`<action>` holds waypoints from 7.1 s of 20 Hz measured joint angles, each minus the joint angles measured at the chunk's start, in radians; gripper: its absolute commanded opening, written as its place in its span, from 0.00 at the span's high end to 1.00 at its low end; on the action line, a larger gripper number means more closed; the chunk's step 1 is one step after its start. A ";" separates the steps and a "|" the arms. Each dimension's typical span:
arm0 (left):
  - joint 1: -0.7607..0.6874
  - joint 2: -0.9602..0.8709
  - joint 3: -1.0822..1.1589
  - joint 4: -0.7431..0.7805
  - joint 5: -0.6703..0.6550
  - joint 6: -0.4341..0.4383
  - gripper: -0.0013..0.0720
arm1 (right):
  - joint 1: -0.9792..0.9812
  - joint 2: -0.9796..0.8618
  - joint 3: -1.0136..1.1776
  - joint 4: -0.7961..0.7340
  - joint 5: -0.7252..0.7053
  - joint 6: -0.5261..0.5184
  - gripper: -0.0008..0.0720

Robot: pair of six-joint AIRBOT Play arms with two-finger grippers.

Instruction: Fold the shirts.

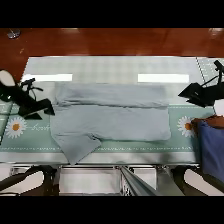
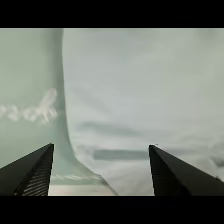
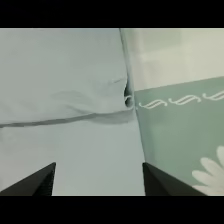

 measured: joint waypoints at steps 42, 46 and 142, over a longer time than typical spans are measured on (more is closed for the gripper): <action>0.111 0.284 -0.538 -0.518 0.287 0.270 0.95 | 0.068 0.272 -0.605 -0.001 -0.138 0.233 0.21; 0.111 0.283 -0.536 -0.518 0.288 0.270 0.95 | 0.073 0.193 -0.597 0.064 -0.151 0.175 0.96; -0.174 0.109 0.393 -0.401 0.256 0.115 0.95 | 0.777 -0.036 0.372 -0.021 -0.077 0.213 0.97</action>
